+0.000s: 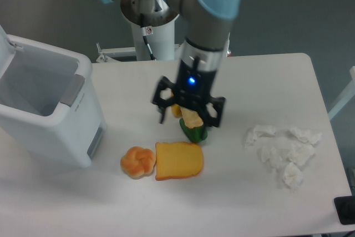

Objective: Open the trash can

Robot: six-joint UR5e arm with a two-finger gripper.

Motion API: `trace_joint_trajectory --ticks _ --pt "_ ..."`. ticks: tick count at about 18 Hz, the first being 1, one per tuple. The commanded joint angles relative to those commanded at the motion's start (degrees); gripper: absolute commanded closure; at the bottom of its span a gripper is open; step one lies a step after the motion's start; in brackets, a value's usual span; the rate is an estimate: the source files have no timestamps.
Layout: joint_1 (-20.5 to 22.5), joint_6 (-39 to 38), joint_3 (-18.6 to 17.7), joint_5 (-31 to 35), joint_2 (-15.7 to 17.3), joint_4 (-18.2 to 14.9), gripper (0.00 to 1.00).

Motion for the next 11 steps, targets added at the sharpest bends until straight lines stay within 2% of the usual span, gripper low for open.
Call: trace_joint_trajectory --ticks 3,6,11 --pt "0.1 7.3 1.2 5.5 -2.2 -0.1 0.00" --pt "0.0 16.4 3.7 12.3 -6.7 -0.3 0.00" --pt "0.0 18.9 5.0 17.7 -9.1 0.0 0.00"
